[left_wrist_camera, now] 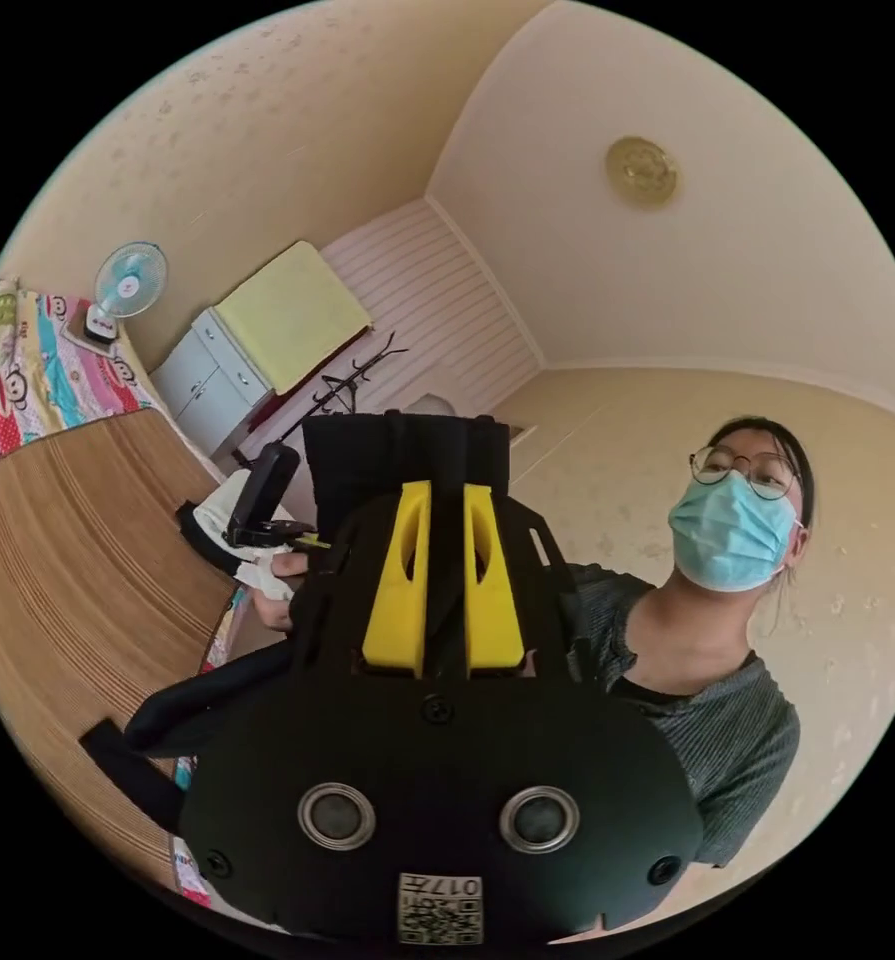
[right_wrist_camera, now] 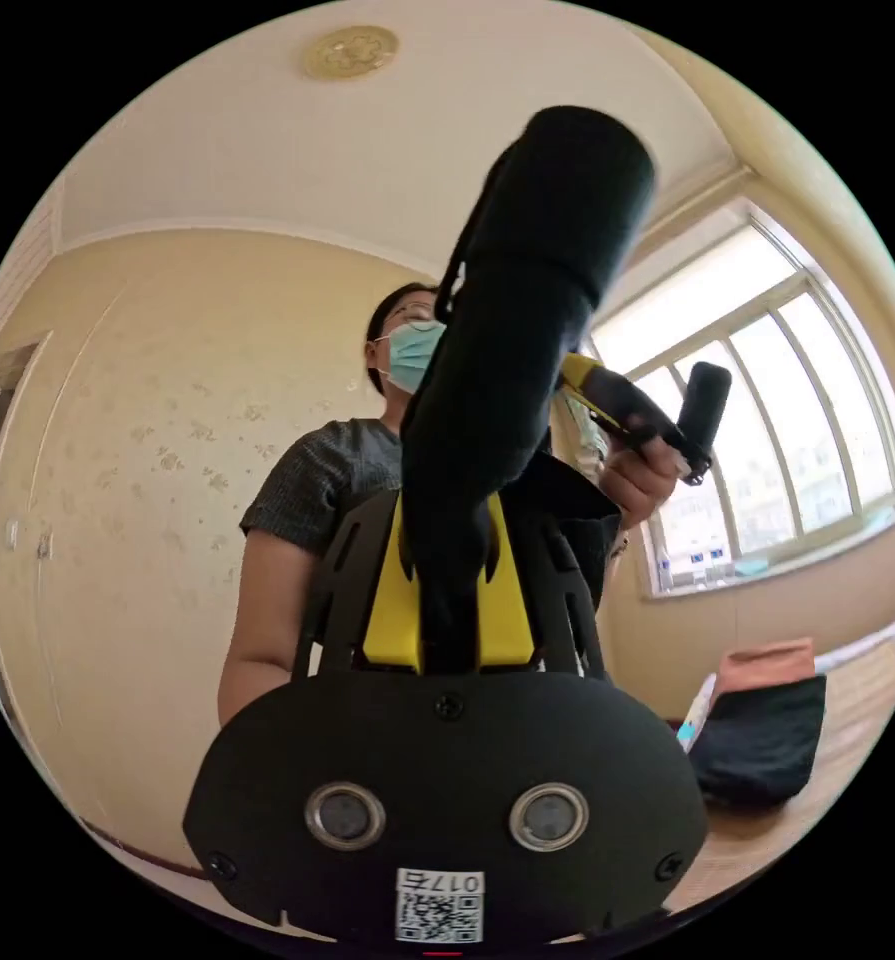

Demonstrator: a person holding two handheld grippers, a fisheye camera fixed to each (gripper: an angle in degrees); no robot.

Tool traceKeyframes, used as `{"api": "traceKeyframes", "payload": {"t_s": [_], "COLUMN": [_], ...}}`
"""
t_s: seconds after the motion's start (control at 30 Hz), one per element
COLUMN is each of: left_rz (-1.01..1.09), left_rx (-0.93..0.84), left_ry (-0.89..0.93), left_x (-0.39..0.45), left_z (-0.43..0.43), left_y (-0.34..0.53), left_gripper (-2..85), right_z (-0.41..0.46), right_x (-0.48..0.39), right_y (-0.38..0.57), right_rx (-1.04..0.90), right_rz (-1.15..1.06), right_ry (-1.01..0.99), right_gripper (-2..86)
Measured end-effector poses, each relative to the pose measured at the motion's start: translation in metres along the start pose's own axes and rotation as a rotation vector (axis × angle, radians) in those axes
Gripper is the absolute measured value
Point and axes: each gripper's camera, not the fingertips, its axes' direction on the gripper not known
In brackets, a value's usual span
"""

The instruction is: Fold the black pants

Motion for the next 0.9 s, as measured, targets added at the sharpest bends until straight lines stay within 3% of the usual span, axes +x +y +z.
{"api": "traceKeyframes", "payload": {"t_s": [0.17,0.27,0.3,0.4,0.6,0.67,0.9], "left_rz": [0.119,0.175,0.190,0.220,0.289,0.324,0.421], "left_rx": [0.162,0.233,0.267,0.348,0.351,0.354,0.380], "left_ry": [-0.175,-0.267,-0.289,-0.364,-0.375,-0.387,-0.412], "left_x": [0.034,0.057,0.063,0.080,0.112,0.128,0.188], "left_z": [-0.012,-0.016,-0.018,-0.021,-0.011,-0.005,0.015], "left_y": [0.022,0.029,0.032,0.035,0.019,0.014,-0.011], "left_gripper": [4.1,4.0,4.0,4.1,4.0,4.0,4.0], "right_z": [-0.020,-0.009,-0.002,0.042,0.128,0.128,0.116], "right_x": [-0.012,-0.081,-0.096,-0.131,-0.101,-0.102,-0.125], "right_y": [-0.016,-0.027,-0.027,-0.023,0.001,0.020,0.094], "right_rx": [-0.076,0.074,0.123,0.202,-0.018,0.054,0.393], "right_rz": [0.443,0.317,0.264,0.162,0.189,0.154,0.055], "right_ry": [0.666,1.037,1.070,1.089,1.145,0.987,0.833], "right_gripper": [16.4,15.2,14.8,14.5,19.0,21.1,21.9]}}
